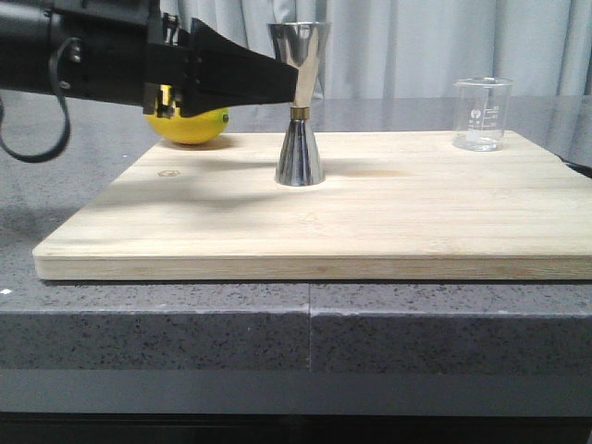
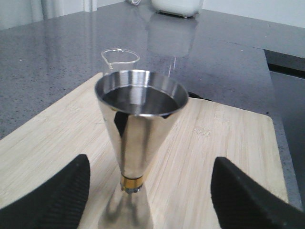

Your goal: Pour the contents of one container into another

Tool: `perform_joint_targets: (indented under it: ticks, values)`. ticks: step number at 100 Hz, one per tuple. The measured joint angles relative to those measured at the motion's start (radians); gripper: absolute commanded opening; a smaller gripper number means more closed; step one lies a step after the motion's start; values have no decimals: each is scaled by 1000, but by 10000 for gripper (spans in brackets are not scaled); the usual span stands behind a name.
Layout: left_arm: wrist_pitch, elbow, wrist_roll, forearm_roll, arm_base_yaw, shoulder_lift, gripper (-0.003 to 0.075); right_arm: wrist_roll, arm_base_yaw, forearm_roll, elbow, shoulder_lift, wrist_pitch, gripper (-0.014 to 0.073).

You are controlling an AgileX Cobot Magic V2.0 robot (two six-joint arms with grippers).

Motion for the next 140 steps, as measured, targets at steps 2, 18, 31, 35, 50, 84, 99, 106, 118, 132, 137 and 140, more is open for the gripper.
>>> perform_joint_targets:
  ticks: [2, 18, 31, 35, 50, 84, 99, 106, 118, 132, 137, 140]
  values:
    - [-5, 0, -9, 8, 5, -6, 496, 0, 0, 0, 0, 0, 0, 535]
    - [-57, 0, -75, 42, 53, -67, 496, 0, 0, 0, 0, 0, 0, 535]
    - [-102, 0, -133, 56, 111, -143, 494, 0, 0, 0, 0, 0, 0, 535]
    - [-111, 0, -153, 57, 130, -172, 491, 0, 0, 0, 0, 0, 0, 535]
    - [-124, 0, -189, 57, 234, -294, 491, 0, 0, 4, 0, 0, 0, 535]
    - [323, 0, -202, -155, 491, -612, 491, -200, 0, 234, 0, -10, 2, 535]
    - [569, 2, -204, -215, 564, -707, 490, -384, 0, 418, 0, -49, 9, 534]
    - [621, 4, -206, -208, 569, -739, 482, -473, 0, 492, 0, -81, 37, 534]
    - [652, 22, -212, -192, 569, -794, 450, -586, 0, 607, 0, -171, 114, 534]
    - [669, 77, -213, -180, 569, -874, 449, -719, 0, 643, 0, -287, 192, 534]
    - [671, 108, -216, -174, 569, -907, 449, -751, 0, 648, 0, -326, 224, 534]
    - [673, 128, -216, -170, 569, -932, 449, -769, 0, 655, 0, -348, 241, 534]
